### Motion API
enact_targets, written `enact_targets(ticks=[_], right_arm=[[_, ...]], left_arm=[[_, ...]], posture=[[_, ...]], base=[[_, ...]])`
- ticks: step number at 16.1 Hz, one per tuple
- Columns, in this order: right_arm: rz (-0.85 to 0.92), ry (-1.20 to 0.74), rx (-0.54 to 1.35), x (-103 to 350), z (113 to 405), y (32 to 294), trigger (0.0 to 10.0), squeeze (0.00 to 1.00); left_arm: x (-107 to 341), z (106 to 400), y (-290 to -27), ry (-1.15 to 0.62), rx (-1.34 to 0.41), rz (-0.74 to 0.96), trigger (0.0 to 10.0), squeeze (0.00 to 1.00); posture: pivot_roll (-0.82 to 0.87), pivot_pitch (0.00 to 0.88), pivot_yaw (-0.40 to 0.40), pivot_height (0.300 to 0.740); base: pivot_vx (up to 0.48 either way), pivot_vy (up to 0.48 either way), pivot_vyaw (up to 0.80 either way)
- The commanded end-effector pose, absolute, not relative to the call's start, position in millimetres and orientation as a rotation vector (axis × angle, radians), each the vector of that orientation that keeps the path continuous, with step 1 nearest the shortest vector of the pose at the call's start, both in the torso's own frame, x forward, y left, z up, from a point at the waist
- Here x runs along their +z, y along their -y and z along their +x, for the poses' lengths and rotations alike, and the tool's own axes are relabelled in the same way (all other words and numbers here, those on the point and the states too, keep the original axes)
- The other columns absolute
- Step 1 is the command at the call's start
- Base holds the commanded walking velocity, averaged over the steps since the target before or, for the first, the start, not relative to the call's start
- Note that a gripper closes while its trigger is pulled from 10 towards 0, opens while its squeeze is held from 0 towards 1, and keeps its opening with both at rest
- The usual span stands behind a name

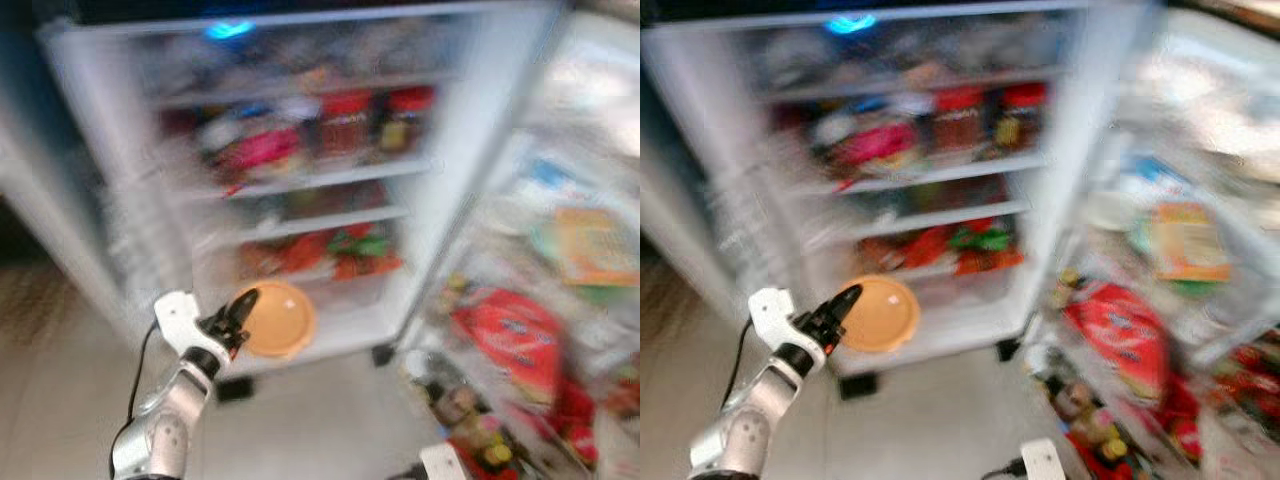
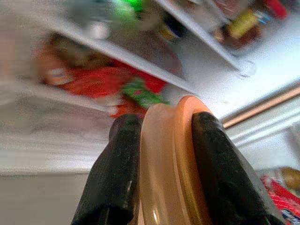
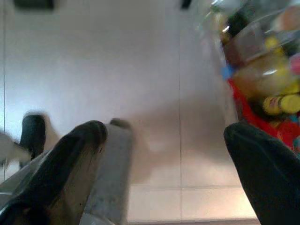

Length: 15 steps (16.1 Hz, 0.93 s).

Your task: Restocking fridge

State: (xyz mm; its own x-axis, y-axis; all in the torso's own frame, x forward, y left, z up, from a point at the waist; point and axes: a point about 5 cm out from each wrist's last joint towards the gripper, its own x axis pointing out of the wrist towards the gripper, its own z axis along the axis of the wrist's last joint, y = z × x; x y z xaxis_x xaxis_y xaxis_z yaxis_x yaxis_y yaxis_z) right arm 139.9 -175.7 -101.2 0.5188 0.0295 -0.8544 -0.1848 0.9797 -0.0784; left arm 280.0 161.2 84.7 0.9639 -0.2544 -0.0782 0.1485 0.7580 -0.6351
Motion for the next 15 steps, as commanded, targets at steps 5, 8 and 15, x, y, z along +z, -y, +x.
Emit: enact_targets(ticks=[5, 8, 15], right_arm=[[-0.180, -1.066, 0.133, -105.4, 127.7, 179.5, 10.0, 0.00], [-0.183, -1.067, 0.140, -105.5, 127.5, 179.2, 10.0, 0.00], [-0.193, -1.068, 0.162, -105.6, 127.5, 177.8, 10.0, 0.00]], left_arm=[[85.2, 281.4, -150.8, -0.171, -0.255, -0.671, 10.0, 0.00], [82.7, 280.0, -150.1, -0.180, -0.256, -0.666, 10.0, 0.00], [81.1, 279.7, -151.9, -0.181, -0.243, -0.660, 10.0, 0.00]], posture=[[-0.19, 0.080, -0.023, 0.740], [-0.19, 0.080, -0.024, 0.740], [-0.19, 0.081, -0.024, 0.740]], base=[[0.314, 0.000, 0.00], [0.304, 0.000, 0.00], [0.168, 0.000, 0.00]])
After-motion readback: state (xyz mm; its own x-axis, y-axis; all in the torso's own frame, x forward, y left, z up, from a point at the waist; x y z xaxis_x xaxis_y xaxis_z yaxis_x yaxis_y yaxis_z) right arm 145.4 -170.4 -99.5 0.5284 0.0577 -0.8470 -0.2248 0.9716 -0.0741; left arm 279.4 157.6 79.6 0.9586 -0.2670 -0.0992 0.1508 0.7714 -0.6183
